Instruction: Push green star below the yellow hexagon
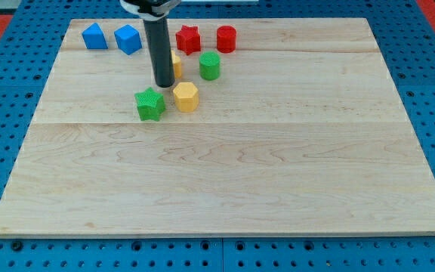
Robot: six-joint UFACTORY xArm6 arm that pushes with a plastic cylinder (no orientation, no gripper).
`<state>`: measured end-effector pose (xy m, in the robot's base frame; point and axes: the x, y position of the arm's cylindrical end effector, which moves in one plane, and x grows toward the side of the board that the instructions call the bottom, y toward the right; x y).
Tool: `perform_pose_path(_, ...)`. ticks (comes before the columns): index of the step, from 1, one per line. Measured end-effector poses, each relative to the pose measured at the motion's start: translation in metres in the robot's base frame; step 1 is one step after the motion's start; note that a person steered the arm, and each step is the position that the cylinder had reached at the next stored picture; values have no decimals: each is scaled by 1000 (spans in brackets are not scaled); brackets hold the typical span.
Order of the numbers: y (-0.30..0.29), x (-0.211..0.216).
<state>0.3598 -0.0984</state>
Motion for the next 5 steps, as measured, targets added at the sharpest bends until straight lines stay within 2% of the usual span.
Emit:
perform_pose_path(3,-12,58)
perform_pose_path(4,-55,60)
perform_pose_path(5,-60,104)
